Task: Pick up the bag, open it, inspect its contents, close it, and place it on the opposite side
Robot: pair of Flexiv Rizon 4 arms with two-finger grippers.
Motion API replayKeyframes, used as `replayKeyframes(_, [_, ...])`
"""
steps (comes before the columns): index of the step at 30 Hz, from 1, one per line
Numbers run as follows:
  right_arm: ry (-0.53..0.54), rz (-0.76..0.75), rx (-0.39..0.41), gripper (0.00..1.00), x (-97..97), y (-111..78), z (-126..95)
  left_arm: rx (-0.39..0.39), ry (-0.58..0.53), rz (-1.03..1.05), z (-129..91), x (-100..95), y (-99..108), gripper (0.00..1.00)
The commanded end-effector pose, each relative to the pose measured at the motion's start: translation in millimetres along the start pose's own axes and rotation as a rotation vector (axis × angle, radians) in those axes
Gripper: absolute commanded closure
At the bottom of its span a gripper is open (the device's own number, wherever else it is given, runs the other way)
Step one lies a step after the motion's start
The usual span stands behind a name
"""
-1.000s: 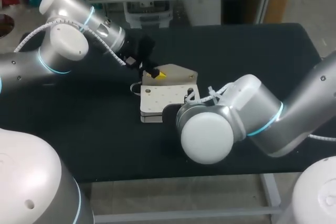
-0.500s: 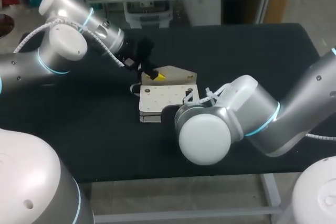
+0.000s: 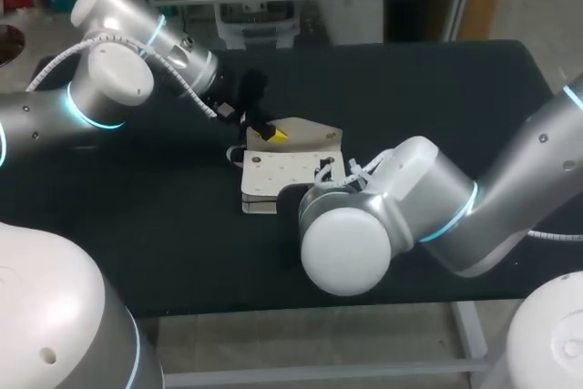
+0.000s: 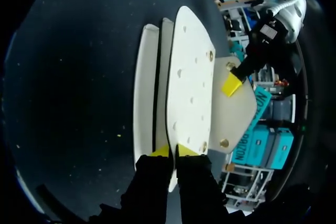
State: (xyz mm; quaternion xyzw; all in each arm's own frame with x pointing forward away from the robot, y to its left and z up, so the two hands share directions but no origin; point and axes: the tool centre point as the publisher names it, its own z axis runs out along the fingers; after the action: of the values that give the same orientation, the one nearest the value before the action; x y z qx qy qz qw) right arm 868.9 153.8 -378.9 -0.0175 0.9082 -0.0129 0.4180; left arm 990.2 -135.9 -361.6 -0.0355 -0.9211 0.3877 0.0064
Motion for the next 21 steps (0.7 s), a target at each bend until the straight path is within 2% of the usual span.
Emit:
replayKeyframes(1, [-0.172,0.013,0.005,1.0,9.1,-0.4,3.7,0.03,-0.02,0.044,6.8,3.8,5.4,1.0])
replayKeyframes(4, [-0.163,0.027,0.004,1.0,11.1,-2.3,5.5,0.06,-0.049,0.119,7.1,10.3,7.6,1.0])
replayKeyframes(9, [-0.163,0.027,0.004,1.0,11.1,-2.3,5.5,0.061,-0.117,0.261,8.2,26.5,8.7,1.0])
replayKeyframes(13, [-0.163,0.027,0.004,1.0,11.1,-2.3,5.5,0.037,-0.161,0.344,10.1,36.0,8.9,1.0])
replayKeyframes(21, [-0.163,0.027,0.004,1.0,11.1,-2.3,5.5,-0.023,-0.172,0.413,21.7,45.5,12.0,1.0])
